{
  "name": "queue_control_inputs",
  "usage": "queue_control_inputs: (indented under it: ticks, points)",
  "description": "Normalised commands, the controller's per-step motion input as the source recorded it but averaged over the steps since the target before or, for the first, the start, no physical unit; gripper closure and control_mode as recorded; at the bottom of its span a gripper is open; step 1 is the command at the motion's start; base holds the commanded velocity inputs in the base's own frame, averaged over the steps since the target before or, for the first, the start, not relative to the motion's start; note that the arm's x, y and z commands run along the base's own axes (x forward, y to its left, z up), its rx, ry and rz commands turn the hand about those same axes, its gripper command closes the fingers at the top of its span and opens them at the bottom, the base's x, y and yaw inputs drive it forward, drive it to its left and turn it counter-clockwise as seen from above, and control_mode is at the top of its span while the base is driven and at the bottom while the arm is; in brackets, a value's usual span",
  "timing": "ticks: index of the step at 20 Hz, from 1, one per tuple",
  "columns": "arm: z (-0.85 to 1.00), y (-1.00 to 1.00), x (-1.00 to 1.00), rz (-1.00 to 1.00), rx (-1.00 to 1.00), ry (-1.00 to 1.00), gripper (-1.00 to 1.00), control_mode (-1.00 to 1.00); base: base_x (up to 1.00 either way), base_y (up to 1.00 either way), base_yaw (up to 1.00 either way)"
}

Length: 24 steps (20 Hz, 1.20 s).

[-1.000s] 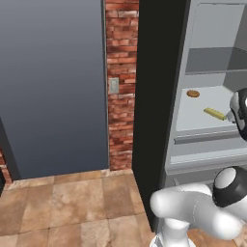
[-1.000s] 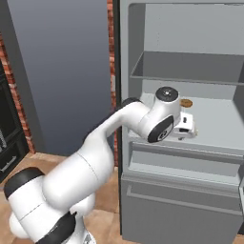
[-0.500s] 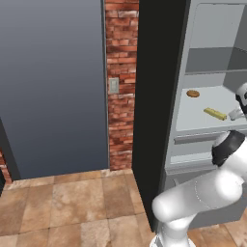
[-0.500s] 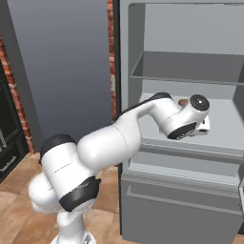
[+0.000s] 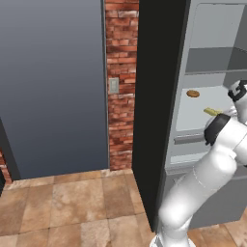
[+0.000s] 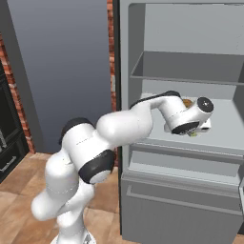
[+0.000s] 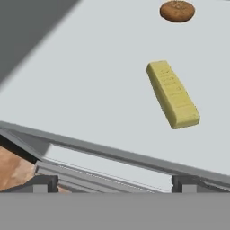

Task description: Retrieve the butter from the fridge and place it on a plate on the dining table. Then retrieve the butter knife by the fridge and place it near the plate.

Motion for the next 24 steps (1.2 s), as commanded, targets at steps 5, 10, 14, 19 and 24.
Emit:
queue_control_inputs:
  ticks: [5,10,14,19,24]
  points:
    - [-0.25,-0.32,0.32,0.09,0.02,0.00,-1.00,-1.00,0.00,0.00,0.00]
    - [-0.20,-0.13,0.55,0.05,0.00,0.00,-1.00,-1.00,0.00,0.00,0.00]
    - [-0.36,0.00,0.57,0.04,0.00,0.00,-1.00,-1.00,0.00,0.00,0.00]
    - [-0.32,-0.02,0.52,0.05,0.00,0.00,-1.00,-1.00,0.00,0.00,0.00]
    - [-0.17,-0.09,0.45,0.05,0.00,0.00,-1.00,-1.00,0.00,0.00,0.00]
